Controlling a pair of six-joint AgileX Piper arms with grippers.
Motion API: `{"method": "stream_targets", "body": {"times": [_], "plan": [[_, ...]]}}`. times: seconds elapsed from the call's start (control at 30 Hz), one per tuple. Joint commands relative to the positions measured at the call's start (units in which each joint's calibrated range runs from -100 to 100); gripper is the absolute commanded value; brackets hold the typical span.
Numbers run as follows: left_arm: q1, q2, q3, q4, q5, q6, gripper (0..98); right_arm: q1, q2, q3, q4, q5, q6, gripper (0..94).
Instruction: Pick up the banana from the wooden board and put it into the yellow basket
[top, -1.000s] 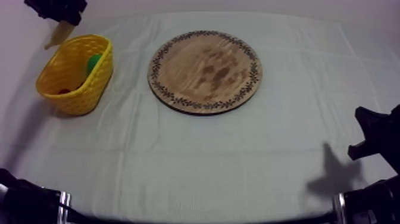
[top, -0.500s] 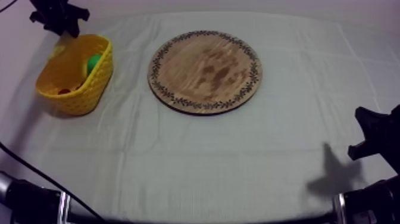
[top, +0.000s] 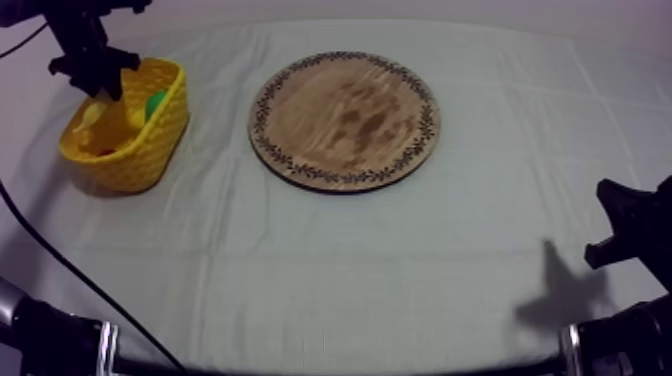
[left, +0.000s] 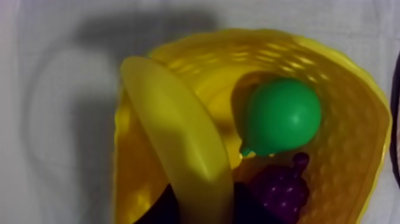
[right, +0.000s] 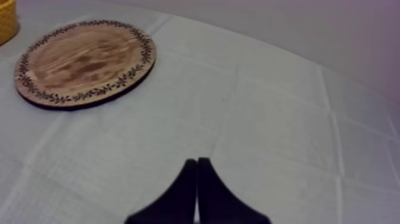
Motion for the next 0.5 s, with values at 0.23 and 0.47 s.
{"method": "stream_targets", "body": {"times": [0.23,0.47], "plan": [[-0.14,-0.38,1.2,0.15,0.89,-0.74,26.1,0.0,0.0,-0.03,0.01,0.0,0.0,0.3],[0.68,-1.84,2.26,0.69,3.33,-1.27,28.0,0.0,0.0,-0.03,0.01,0.0,0.0,0.3]]}}
